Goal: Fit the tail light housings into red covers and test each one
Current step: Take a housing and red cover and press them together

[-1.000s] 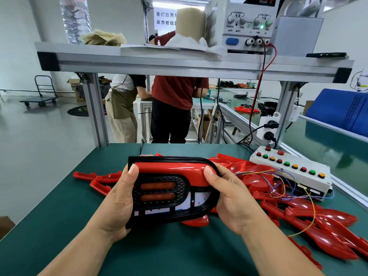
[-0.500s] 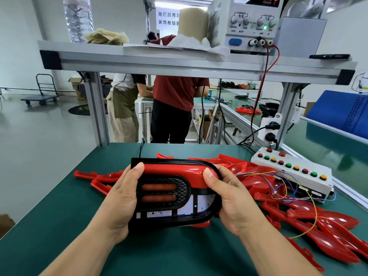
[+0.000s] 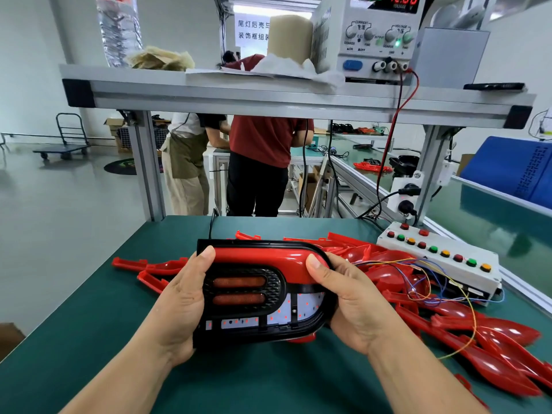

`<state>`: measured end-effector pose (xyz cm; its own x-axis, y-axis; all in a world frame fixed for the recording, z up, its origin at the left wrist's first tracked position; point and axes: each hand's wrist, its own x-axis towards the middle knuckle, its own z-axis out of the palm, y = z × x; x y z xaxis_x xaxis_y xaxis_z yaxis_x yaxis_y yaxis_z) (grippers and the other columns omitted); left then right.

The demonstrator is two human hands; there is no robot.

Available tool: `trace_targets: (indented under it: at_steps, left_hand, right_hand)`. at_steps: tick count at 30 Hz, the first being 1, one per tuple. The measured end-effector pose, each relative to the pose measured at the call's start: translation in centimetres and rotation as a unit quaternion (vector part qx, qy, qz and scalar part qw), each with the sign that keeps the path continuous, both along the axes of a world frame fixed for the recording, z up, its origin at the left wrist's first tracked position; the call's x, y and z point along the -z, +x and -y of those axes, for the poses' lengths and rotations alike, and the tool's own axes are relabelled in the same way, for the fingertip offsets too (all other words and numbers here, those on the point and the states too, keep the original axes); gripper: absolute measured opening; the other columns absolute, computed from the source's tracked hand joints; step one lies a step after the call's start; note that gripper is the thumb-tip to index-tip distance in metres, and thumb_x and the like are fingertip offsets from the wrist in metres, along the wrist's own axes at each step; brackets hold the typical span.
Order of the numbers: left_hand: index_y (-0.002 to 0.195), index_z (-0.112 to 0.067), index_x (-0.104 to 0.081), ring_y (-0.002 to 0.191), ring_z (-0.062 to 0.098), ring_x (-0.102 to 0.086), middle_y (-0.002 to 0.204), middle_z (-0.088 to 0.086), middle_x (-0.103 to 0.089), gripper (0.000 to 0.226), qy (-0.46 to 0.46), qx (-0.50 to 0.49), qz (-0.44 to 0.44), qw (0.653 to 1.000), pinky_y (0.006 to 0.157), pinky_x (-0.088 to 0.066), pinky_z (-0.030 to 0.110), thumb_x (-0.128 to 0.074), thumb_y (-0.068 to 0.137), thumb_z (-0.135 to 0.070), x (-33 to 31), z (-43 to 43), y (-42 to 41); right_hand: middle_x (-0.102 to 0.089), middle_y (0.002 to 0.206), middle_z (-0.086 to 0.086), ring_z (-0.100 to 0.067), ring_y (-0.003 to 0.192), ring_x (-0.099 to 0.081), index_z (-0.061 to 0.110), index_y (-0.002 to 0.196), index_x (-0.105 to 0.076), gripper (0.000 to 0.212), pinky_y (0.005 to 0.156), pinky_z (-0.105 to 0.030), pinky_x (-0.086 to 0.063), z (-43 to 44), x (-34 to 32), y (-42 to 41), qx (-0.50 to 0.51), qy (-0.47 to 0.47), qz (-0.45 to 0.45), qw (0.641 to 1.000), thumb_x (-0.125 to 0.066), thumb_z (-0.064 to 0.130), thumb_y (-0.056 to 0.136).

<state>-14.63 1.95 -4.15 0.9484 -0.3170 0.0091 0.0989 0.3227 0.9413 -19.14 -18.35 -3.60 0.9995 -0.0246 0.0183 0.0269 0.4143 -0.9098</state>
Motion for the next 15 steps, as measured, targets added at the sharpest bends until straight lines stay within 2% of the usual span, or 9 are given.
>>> trace_targets:
  at_steps: [3, 9, 12, 15]
  left_hand:
    - [0.099, -0.013, -0.077, 0.088, 0.041, -0.072, 0.101, 0.025, -0.072, 0.063, 0.008, 0.011, 0.000, 1.000, 0.063, -0.060, 0.039, -0.058, 0.066, -0.063, -0.09, -0.10, -0.07]
    - [0.118, -0.009, -0.065, 0.089, 0.043, -0.071, 0.102, 0.026, -0.072, 0.070, 0.022, 0.031, 0.006, 0.999, 0.064, -0.060, 0.040, -0.058, 0.070, -0.059, -0.28, -0.48, -0.29]
    - [0.110, -0.013, -0.069, 0.087, 0.042, -0.072, 0.099, 0.024, -0.073, 0.065, 0.032, 0.028, 0.008, 0.999, 0.061, -0.060, 0.040, -0.066, 0.063, -0.058, -0.69, -0.50, -0.43]
    - [0.106, -0.013, -0.071, 0.084, 0.042, -0.072, 0.097, 0.024, -0.073, 0.065, 0.029, 0.015, -0.003, 0.999, 0.058, -0.059, 0.040, -0.067, 0.059, -0.059, -0.89, -0.33, -0.55]
  right_hand:
    - [-0.065, 0.118, -0.029, -0.043, 0.109, -0.062, -0.001, 0.117, -0.065, 0.052, 0.101, -0.061, -0.043, 0.43, -0.14, -0.17, -0.025, -0.004, -0.003, 1.000, -0.078, 0.021, 0.072]
    - [-0.060, 0.124, -0.031, -0.040, 0.108, -0.060, -0.003, 0.121, -0.062, 0.057, 0.104, -0.059, -0.042, 0.66, -0.25, -0.15, -0.022, 0.024, -0.024, 0.999, -0.074, 0.015, 0.069]
    - [-0.065, 0.117, -0.028, -0.036, 0.100, -0.063, -0.004, 0.119, -0.062, 0.059, 0.101, -0.053, -0.047, 0.15, -0.21, -0.06, -0.005, 0.026, -0.013, 1.000, -0.075, 0.015, 0.065]
    - [-0.071, 0.100, -0.019, -0.028, 0.087, -0.068, 0.002, 0.107, -0.069, 0.051, 0.090, -0.044, -0.053, -0.26, -0.08, -0.03, 0.021, 0.014, -0.002, 1.000, -0.077, 0.020, 0.061]
